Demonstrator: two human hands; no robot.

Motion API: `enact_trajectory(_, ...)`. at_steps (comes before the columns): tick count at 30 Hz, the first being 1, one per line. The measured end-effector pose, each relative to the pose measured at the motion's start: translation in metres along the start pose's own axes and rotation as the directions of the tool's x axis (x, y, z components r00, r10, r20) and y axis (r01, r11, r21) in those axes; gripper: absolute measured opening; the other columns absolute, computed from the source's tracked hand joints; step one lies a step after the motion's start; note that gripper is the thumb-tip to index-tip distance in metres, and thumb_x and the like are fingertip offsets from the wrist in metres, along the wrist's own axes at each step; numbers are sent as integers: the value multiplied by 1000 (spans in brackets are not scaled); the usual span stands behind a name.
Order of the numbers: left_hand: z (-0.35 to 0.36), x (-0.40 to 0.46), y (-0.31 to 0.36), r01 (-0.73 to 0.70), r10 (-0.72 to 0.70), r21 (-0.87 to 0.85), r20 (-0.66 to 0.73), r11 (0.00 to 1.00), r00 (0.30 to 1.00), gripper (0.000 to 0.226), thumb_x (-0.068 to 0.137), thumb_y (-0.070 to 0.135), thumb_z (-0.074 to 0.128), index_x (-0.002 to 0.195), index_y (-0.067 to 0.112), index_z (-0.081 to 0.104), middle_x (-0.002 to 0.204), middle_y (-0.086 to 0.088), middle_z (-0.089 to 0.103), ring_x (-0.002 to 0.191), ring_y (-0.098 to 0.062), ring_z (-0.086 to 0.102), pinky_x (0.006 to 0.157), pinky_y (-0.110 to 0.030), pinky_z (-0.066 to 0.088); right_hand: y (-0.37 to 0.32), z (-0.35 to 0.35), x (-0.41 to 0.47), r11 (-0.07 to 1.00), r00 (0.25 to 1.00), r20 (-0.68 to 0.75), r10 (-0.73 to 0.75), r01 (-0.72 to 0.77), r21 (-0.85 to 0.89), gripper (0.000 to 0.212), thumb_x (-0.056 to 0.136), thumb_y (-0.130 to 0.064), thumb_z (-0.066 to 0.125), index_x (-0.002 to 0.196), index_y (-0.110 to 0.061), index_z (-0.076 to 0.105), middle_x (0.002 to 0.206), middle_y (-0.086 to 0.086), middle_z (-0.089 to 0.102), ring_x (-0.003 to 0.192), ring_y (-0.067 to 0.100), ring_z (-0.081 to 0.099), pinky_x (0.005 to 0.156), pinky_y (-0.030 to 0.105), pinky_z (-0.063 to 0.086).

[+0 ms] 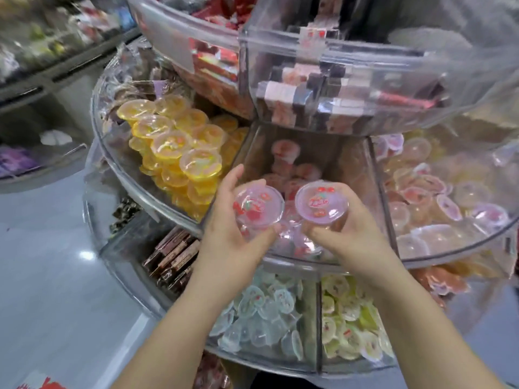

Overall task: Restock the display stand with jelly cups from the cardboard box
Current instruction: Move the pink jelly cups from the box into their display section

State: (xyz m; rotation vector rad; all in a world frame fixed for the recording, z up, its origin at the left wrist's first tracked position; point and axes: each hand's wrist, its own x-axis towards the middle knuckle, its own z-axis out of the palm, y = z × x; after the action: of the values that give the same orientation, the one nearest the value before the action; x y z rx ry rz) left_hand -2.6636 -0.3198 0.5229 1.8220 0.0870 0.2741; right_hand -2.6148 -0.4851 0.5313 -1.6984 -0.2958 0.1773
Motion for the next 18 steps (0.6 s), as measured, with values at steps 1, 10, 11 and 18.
enact_trajectory(1,5,7,-1,16,-15,43,-16,999,1000,81,69,26,79,132,43,32,118,20,55,110,3,52,93,-13,40,3,-4,9,1000,999,-33,21,-22,-19,44,70,11,70,105,-9,55,94,-2,64,79,-1,60,71,13,49)
enact_trajectory(10,35,76,-11,24,-47,384,51,923,998,52,62,30,83,103,26,50,106,4,54,94,-9,52,75,-17,40,31,1,81,969,946,-218,240,-220,115,26,63,-16,83,83,-19,66,74,-6,69,66,1,65,58,19,52)
enact_trajectory(11,40,83,-13,24,-44,412,39,911,998,53,63,29,82,105,21,51,107,0,54,98,-15,53,78,-23,41,34,1,89,960,942,-212,259,-228,163,20,67,-13,81,81,-18,67,74,-3,70,70,8,66,62,25,54)
enact_trajectory(18,61,108,-32,58,-131,651,64,757,989,61,72,23,76,121,9,42,120,-12,50,109,-32,52,86,-43,48,56,-1,123,946,862,-390,324,-300,124,27,75,7,62,98,-7,58,101,16,65,93,25,62,81,36,53)
